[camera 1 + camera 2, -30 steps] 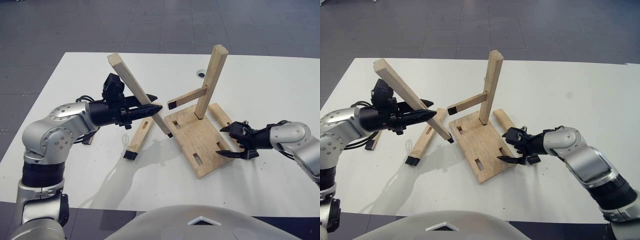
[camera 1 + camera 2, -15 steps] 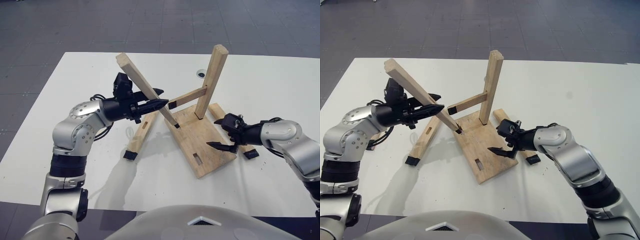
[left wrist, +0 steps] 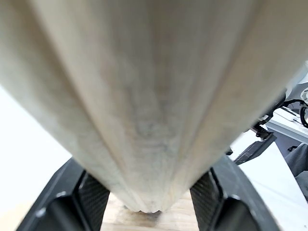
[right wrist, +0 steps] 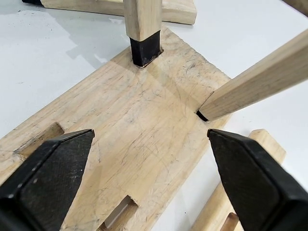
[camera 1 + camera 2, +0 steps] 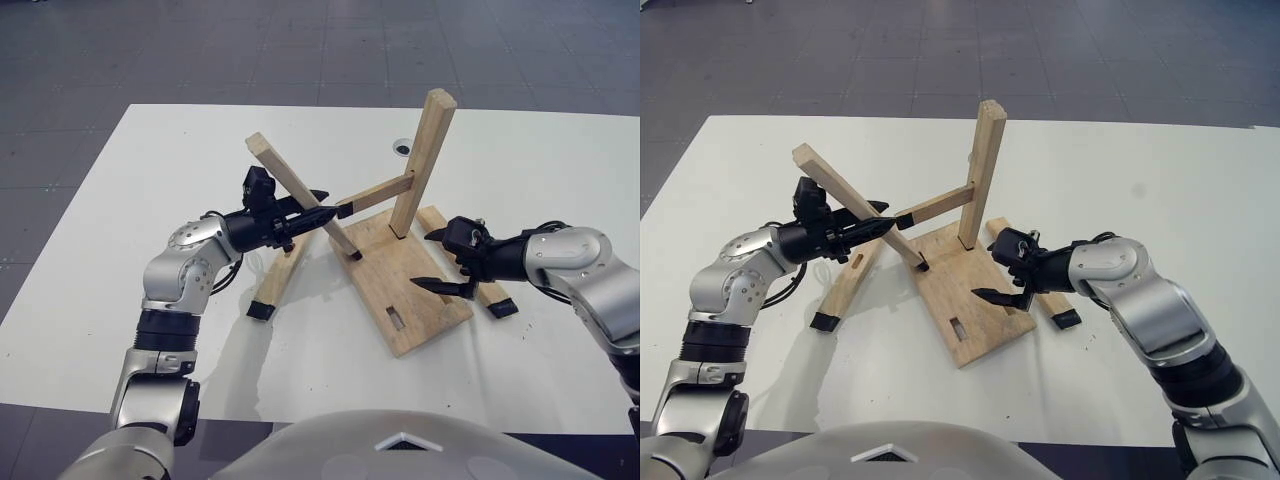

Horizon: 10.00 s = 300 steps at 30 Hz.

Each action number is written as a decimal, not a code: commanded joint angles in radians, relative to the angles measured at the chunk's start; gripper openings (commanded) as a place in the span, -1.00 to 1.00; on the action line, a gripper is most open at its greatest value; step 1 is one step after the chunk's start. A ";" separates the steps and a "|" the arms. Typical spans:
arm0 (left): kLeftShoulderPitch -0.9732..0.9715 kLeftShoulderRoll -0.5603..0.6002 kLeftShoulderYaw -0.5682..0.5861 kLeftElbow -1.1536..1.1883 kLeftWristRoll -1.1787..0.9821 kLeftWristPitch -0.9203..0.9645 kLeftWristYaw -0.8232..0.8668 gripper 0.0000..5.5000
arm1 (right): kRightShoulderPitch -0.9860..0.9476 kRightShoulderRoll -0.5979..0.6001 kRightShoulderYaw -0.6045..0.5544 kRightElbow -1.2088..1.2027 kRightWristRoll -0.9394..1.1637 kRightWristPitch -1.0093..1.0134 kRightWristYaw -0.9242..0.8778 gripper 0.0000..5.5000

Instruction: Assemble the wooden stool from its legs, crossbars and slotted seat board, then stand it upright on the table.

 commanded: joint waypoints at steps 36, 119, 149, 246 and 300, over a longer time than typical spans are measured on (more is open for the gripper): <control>-0.103 0.130 -0.177 0.052 0.154 0.138 -0.101 -0.25 | 0.074 0.062 0.033 -0.079 -0.017 0.046 -0.117 0.58; -0.068 0.118 -0.341 0.106 0.234 0.032 -0.027 -0.25 | -0.251 -0.033 0.160 -0.214 -0.341 -0.313 -0.149 0.58; -0.102 0.098 -0.359 0.139 0.241 0.015 -0.030 -0.25 | -0.073 0.242 0.217 0.224 -0.951 -0.794 -0.365 0.01; -0.160 0.130 -0.431 0.246 0.279 0.079 -0.063 -0.25 | -0.027 0.365 0.096 0.230 -0.967 -0.866 -0.394 -0.51; -0.128 0.139 -0.458 0.236 0.283 0.053 -0.023 -0.25 | -0.016 0.129 -0.326 0.390 -0.098 -0.399 -0.203 0.12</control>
